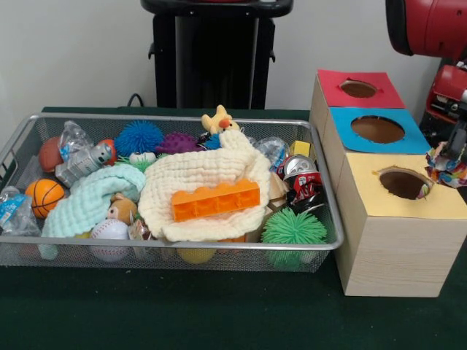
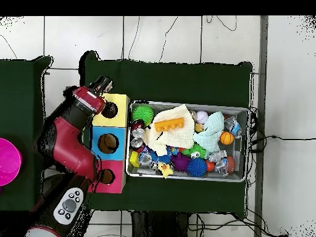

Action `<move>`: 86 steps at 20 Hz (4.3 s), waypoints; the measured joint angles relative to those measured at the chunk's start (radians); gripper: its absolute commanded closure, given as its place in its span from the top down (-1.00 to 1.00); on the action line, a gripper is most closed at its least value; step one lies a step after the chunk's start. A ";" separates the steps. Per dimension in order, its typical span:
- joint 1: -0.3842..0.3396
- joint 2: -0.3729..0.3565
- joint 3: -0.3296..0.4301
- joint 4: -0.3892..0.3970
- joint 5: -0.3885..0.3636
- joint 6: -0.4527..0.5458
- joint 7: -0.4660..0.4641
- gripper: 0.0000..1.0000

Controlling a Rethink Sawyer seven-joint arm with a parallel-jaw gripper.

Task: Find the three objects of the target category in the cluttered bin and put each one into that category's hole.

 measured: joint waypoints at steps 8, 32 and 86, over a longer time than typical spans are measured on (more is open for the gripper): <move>-0.026 -0.074 -0.008 0.034 -0.043 0.252 0.000 -1.00; -0.050 -0.073 -0.091 0.036 -0.338 0.373 0.000 -1.00; -0.033 -0.071 -0.101 0.180 -0.338 0.373 0.007 -1.00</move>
